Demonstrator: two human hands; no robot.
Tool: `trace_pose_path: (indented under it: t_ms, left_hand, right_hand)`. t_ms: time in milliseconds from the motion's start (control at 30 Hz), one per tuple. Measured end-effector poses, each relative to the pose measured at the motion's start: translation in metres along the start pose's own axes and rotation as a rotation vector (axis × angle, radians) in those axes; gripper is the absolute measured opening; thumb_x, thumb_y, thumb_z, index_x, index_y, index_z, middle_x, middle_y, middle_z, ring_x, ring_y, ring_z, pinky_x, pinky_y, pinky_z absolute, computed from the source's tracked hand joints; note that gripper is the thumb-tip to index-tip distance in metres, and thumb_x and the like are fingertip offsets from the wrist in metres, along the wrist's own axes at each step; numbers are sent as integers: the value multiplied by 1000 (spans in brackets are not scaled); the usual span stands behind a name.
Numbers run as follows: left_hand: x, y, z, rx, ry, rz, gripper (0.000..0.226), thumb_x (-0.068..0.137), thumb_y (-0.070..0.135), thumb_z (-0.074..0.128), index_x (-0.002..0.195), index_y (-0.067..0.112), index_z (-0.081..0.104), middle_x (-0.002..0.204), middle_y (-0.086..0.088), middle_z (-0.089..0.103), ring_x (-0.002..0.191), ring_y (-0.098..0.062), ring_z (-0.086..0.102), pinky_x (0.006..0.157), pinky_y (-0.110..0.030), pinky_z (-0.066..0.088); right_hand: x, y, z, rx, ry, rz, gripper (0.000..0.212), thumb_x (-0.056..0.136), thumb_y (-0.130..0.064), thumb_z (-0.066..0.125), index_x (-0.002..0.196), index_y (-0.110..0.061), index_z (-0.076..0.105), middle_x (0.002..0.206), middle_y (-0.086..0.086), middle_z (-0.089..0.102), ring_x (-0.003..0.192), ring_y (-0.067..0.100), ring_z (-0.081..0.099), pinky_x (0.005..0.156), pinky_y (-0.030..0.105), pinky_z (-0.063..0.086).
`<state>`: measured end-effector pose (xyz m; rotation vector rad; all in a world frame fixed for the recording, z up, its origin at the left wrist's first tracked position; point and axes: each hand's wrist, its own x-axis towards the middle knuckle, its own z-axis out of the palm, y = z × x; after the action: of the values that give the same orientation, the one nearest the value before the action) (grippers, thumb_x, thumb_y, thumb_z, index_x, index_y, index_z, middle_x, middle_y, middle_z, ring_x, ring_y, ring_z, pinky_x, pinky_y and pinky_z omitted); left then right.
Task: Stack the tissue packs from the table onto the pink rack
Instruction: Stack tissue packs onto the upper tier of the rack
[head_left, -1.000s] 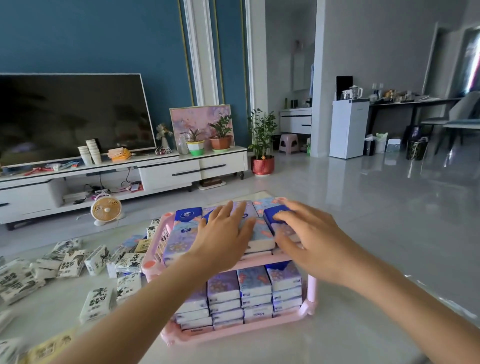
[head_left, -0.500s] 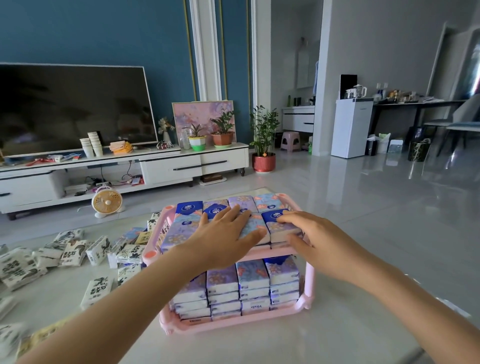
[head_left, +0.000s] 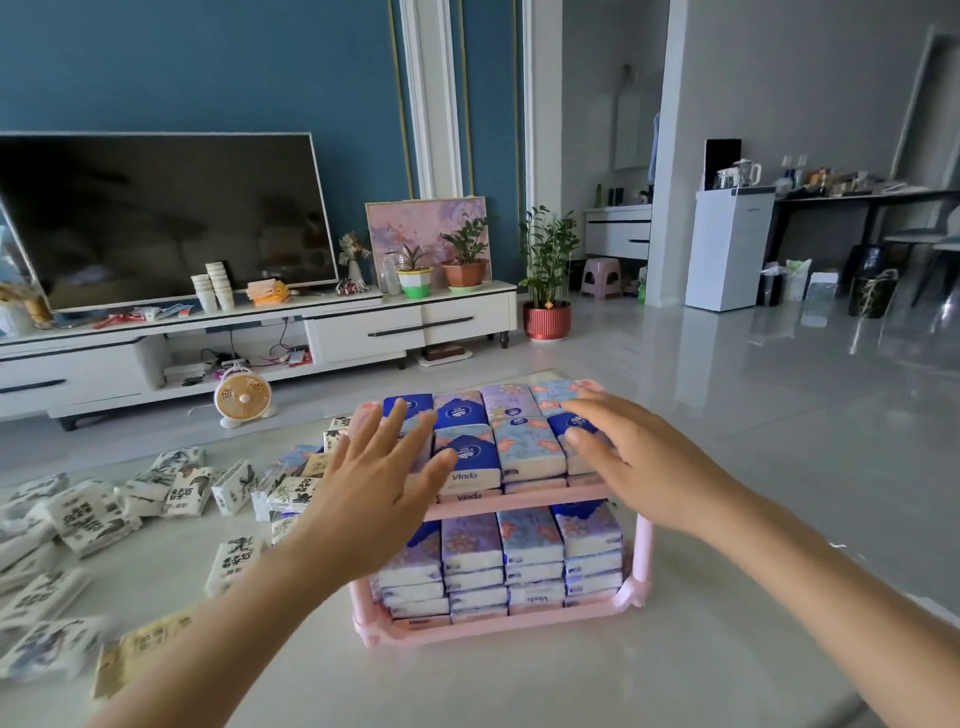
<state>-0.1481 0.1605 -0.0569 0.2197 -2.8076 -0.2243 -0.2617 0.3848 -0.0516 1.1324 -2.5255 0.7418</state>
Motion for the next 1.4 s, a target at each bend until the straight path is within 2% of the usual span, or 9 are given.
trace_pose_path:
  t_ms: [167, 333, 533, 700, 833, 967, 1033, 1133, 1400]
  left_hand:
    - [2, 7, 3, 164, -17, 43, 86, 68, 73, -16, 145, 40, -1, 155, 6, -10, 142, -14, -14, 114, -40, -8]
    - [3, 11, 4, 210, -30, 66, 67, 87, 64, -1, 147, 36, 7, 157, 5, 3, 144, -14, 1, 115, -34, 6]
    - [4, 12, 5, 224, -23, 58, 59, 93, 56, 12, 147, 34, 7, 156, 4, 7, 143, -15, 5, 115, -36, 10]
    - [-6, 6, -2, -27, 130, 118, 67, 90, 66, 11, 146, 31, 16, 155, 6, 14, 143, -11, 5, 117, -38, 4]
    - [-40, -22, -14, -249, 451, 182, 54, 90, 45, 29, 130, 16, 51, 137, 1, 47, 127, -15, 41, 104, -38, 33]
    - [-86, -74, -7, -253, 573, 153, 40, 89, 33, 36, 116, 12, 58, 121, 7, 52, 109, -13, 51, 84, -34, 43]
    - [-106, -101, 5, -243, 555, 96, 41, 88, 34, 36, 113, 12, 59, 120, 7, 52, 103, -12, 52, 73, -34, 46]
    - [-129, -136, 31, -251, 511, -5, 43, 85, 33, 35, 109, 9, 61, 114, 2, 56, 101, -14, 53, 79, -34, 44]
    - [-157, -167, 84, -291, 448, -120, 32, 80, 23, 36, 104, 18, 57, 112, -1, 59, 106, -14, 47, 91, -17, 31]
  right_hand:
    - [1, -6, 7, -153, -56, -63, 69, 86, -56, 7, 137, -25, 41, 145, -10, 38, 143, 9, 10, 112, 29, 21]
    - [2, -1, 7, -61, -109, 5, 44, 97, -45, 24, 136, -36, 41, 147, -18, 33, 142, 1, 1, 110, 34, 29]
    - [3, 2, 8, -66, -113, -13, 44, 97, -44, 26, 134, -29, 45, 146, -14, 37, 143, 4, 2, 112, 34, 27]
    - [-6, -9, 3, 80, 120, -62, 44, 96, -40, 35, 131, -17, 51, 142, 0, 44, 138, 12, 28, 114, 31, 23]
    - [-30, -24, 2, 194, 254, -51, 26, 95, -24, 48, 118, -18, 59, 121, -6, 56, 115, 8, 53, 89, 14, 34]
    - [-60, -49, 15, 212, 335, -227, 22, 89, -24, 40, 95, -22, 61, 91, -12, 61, 71, -17, 53, 68, 1, 35]
    - [-70, -61, 30, 160, 336, -335, 18, 88, -15, 41, 90, -19, 59, 84, -7, 59, 73, -5, 53, 70, 10, 38]
    - [-74, -81, 60, 145, 246, -452, 17, 85, -7, 43, 90, -17, 57, 79, -2, 58, 74, 15, 53, 72, 23, 42]
    - [-54, -151, 139, 196, 75, -684, 16, 82, -3, 47, 90, -14, 55, 77, 3, 60, 72, 17, 51, 73, 21, 44]
